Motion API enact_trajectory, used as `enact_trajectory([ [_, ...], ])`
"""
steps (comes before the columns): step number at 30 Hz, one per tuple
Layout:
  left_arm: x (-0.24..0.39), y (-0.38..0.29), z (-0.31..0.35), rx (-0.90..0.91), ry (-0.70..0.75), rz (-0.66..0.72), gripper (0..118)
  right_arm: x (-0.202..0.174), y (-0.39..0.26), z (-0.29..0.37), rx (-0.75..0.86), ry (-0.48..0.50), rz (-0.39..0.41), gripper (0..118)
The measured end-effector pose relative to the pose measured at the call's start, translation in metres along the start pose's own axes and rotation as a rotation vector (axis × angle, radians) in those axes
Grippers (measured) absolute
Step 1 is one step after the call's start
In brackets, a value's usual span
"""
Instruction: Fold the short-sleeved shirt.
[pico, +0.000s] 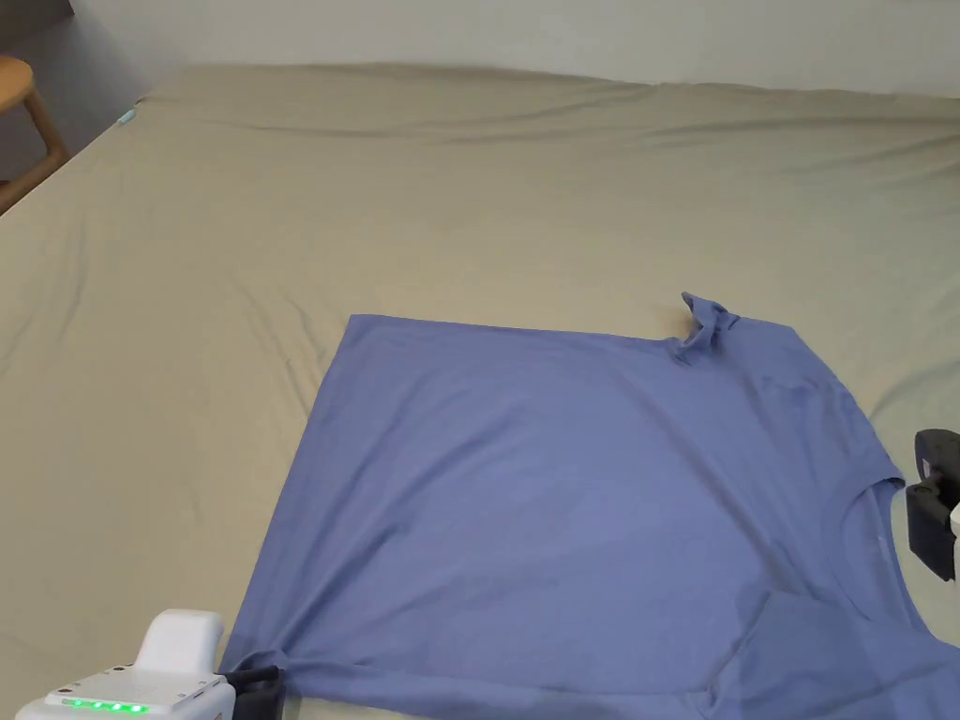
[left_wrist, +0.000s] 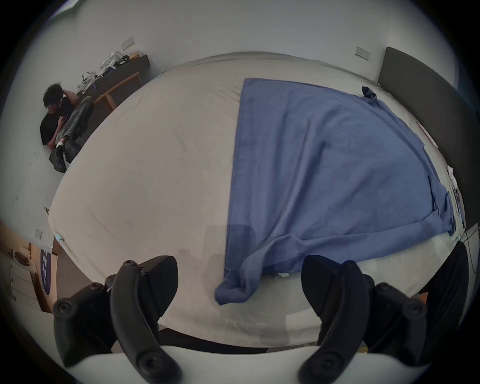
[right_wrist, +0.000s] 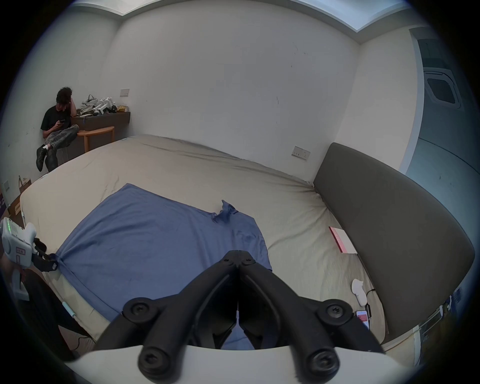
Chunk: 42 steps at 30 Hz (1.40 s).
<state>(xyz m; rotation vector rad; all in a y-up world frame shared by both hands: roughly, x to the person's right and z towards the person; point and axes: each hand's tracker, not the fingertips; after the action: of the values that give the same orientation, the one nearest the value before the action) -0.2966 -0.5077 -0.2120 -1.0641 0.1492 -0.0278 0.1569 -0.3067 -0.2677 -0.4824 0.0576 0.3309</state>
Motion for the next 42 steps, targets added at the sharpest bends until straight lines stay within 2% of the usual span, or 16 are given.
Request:
enact_trajectory([
  [1,0.003,-0.001,-0.002,-0.001,0.009,-0.011,29,0.000,0.000,0.000,-0.005,0.000,-0.003,2],
  [2,0.004,-0.002,-0.004,0.002,0.004,-0.014,8,0.000,-0.001,0.000,-0.009,-0.001,-0.005,2],
  [3,0.004,-0.002,-0.006,0.002,-0.022,-0.005,4,0.001,-0.001,0.000,-0.013,-0.002,-0.006,2],
  [9,0.001,0.010,0.005,0.067,-0.065,0.114,3,0.009,-0.014,-0.006,-0.056,-0.015,-0.020,2],
  [13,-0.001,0.016,0.017,0.097,-0.049,0.081,3,0.026,-0.047,-0.014,-0.197,0.020,-0.053,2],
  [14,0.000,0.017,0.021,0.105,-0.047,0.077,3,0.032,-0.059,-0.017,-0.251,0.042,-0.079,9],
  [15,0.000,0.018,0.025,0.110,-0.045,0.074,3,0.038,-0.075,-0.022,-0.317,0.059,-0.117,30],
  [16,0.000,0.019,0.027,0.111,-0.044,0.073,3,0.043,-0.091,-0.026,-0.378,0.071,-0.150,75],
  [17,0.000,0.019,0.030,0.111,-0.042,0.073,3,0.048,-0.112,-0.031,-0.481,0.060,-0.163,98],
  [18,0.000,0.018,0.032,0.109,-0.041,0.079,3,0.051,-0.131,-0.034,-0.560,0.084,-0.174,102],
  [24,0.005,0.017,0.039,0.087,-0.031,0.088,3,0.048,-0.211,-0.042,-0.716,0.078,-0.107,102],
  [30,0.013,0.019,0.042,0.074,-0.008,0.082,3,0.043,-0.211,-0.055,-0.693,0.132,-0.144,95],
  [35,0.017,0.022,0.042,0.068,0.001,0.078,3,0.034,-0.210,-0.074,-0.688,0.165,-0.103,43],
  [39,0.019,0.024,0.039,0.060,0.002,0.081,3,0.032,-0.211,-0.086,-0.710,0.226,-0.100,27],
  [40,0.019,0.025,0.038,0.058,0.003,0.078,3,0.036,-0.206,-0.084,-0.692,0.236,-0.089,9],
  [42,0.020,0.026,0.038,0.063,0.010,0.075,3,0.041,-0.199,-0.084,-0.672,0.254,-0.119,9],
])
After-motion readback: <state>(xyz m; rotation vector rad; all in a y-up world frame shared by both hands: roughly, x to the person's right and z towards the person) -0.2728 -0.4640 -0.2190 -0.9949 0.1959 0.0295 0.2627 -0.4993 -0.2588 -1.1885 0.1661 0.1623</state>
